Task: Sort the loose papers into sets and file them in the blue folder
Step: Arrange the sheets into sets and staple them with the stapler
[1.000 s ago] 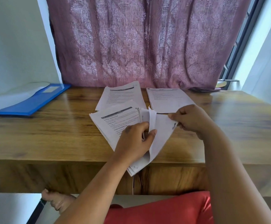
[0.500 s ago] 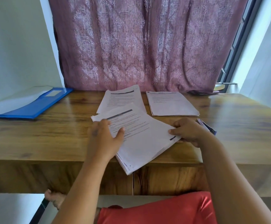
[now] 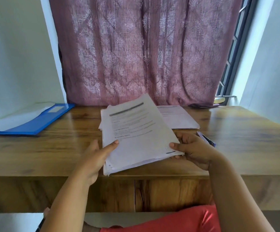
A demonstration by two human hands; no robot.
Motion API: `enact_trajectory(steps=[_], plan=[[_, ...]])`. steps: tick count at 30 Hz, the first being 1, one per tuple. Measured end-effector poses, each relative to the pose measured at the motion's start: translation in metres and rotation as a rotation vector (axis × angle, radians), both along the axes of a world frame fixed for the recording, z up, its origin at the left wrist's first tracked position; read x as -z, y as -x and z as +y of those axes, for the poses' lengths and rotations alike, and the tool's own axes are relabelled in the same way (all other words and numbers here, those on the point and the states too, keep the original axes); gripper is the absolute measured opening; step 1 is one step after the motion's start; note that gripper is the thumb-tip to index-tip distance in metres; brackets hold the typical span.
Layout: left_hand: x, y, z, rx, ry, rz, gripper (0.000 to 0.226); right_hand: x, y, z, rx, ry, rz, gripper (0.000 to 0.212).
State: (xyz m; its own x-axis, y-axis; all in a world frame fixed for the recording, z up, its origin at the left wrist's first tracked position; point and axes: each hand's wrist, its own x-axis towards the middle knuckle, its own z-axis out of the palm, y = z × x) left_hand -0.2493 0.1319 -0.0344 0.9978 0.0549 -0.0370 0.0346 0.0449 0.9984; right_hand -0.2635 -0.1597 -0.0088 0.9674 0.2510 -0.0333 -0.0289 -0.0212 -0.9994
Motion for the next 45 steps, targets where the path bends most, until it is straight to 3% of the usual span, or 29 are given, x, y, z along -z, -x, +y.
enact_trajectory(steps=[2,4,6,9,12,14,17,23,26,28,31,34,40,45], plan=[[-0.013,-0.002,-0.011,0.033,0.035,-0.064,0.035,-0.007,-0.005,0.005,0.088,0.184,-0.199,0.030],[-0.025,-0.005,-0.021,-0.039,-0.024,-0.241,0.029,-0.014,-0.009,0.013,0.209,0.429,-0.391,0.024],[-0.036,-0.007,-0.029,-0.128,-0.174,-0.447,0.025,-0.021,-0.012,0.023,0.348,0.542,-0.530,0.026],[-0.047,-0.002,-0.041,-0.119,-0.292,-0.669,0.025,-0.022,-0.016,0.036,0.504,0.392,-0.607,0.032],[-0.041,-0.006,-0.045,-0.078,-0.289,-0.673,0.021,-0.016,-0.020,0.044,0.577,0.266,-0.592,0.026],[-0.031,-0.009,-0.046,-0.091,-0.322,-0.690,0.040,-0.007,-0.022,0.047,0.584,0.263,-0.591,0.021],[-0.014,-0.011,-0.047,-0.156,-0.315,-0.723,0.045,0.009,-0.020,0.052,0.584,0.268,-0.554,0.018],[-0.014,-0.008,-0.052,-0.299,-0.291,-0.743,0.014,0.016,-0.023,0.054,0.552,0.329,-0.570,0.012],[-0.020,-0.014,-0.047,-0.388,-0.351,-0.818,0.016,0.009,-0.026,0.053,0.564,0.353,-0.599,0.013],[-0.015,-0.019,-0.043,-0.390,-0.442,-0.754,0.023,0.013,-0.028,0.052,0.515,0.409,-0.508,0.014],[0.008,-0.021,-0.036,-0.264,-0.589,-0.512,0.035,0.029,-0.028,0.049,0.414,0.600,-0.328,0.022],[0.018,-0.020,-0.027,-0.193,-0.687,-0.359,0.039,0.031,-0.030,0.048,0.388,0.657,-0.286,0.023],[0.004,-0.033,0.018,-0.208,-0.665,-0.222,0.037,0.020,-0.039,0.075,0.268,0.606,-0.266,0.030],[-0.002,-0.049,0.088,-0.202,-0.478,0.012,0.026,0.013,-0.075,0.135,0.083,0.499,-0.188,0.033]])
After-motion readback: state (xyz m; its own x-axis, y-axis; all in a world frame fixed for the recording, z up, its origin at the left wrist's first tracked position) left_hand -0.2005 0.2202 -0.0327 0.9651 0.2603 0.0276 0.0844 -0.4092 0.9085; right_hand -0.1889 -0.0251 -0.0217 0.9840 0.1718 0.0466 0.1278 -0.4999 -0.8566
